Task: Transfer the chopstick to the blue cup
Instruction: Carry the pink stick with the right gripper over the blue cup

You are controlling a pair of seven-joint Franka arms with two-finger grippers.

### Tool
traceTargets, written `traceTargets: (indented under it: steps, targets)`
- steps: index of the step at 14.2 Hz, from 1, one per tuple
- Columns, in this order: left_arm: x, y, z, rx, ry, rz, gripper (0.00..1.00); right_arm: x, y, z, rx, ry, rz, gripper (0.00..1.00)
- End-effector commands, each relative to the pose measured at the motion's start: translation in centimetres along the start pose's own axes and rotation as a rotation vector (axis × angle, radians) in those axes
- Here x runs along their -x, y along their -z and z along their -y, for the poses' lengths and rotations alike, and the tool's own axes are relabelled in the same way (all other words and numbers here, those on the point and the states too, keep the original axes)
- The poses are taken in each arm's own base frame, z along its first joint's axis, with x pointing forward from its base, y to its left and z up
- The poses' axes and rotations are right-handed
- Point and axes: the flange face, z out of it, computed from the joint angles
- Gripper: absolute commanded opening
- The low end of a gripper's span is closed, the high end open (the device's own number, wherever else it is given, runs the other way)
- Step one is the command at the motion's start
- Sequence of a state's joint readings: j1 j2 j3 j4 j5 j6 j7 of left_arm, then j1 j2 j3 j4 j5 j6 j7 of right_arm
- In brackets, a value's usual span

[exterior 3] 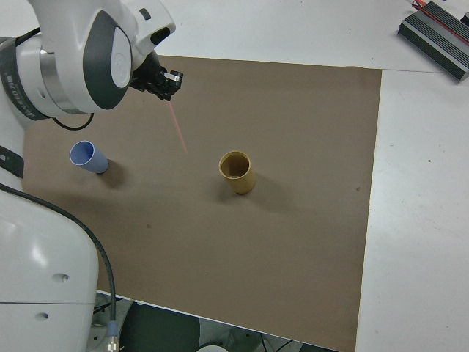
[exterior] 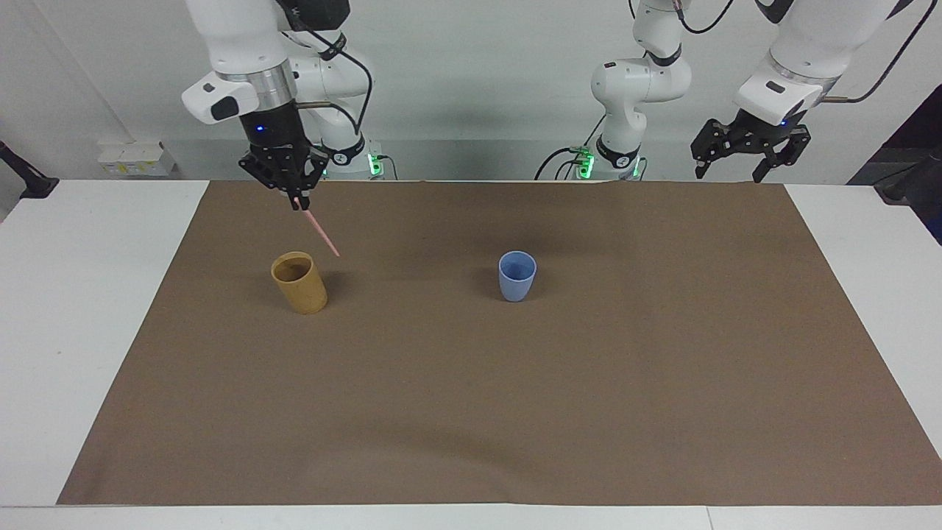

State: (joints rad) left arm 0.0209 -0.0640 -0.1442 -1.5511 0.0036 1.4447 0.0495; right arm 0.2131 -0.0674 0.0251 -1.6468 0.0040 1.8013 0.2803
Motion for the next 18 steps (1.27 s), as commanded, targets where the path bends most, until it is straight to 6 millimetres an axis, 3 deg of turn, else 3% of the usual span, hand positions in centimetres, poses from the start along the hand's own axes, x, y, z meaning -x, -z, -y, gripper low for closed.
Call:
traceTargets:
  steps: [1,6,7,11,14,18]
  targets:
    - [0.1,0.6,0.2,-0.004,0.015,-0.001,1.00,1.0,0.9,4.5,-0.070,-0.001,-0.023,0.00]
    - [0.2,0.4,2.0,0.000,0.047,0.006,1.00,3.6,3.3,13.0,-0.177,-0.056,-0.072,0.00]
    - [0.2,0.4,2.0,-0.002,0.048,0.006,1.00,4.2,2.6,15.1,-0.190,-0.062,-0.068,0.00]
    - [0.2,0.4,2.0,-0.002,0.048,0.006,1.00,6.2,0.1,20.3,-0.185,-0.007,-0.041,0.00]
    - [0.2,0.4,2.0,-0.002,0.048,0.006,1.00,7.1,-0.4,23.1,-0.225,-0.008,-0.075,0.00]
    - [0.2,0.4,2.0,-0.002,0.048,0.006,1.00,7.4,-3.6,25.1,-0.182,0.009,-0.074,0.00]
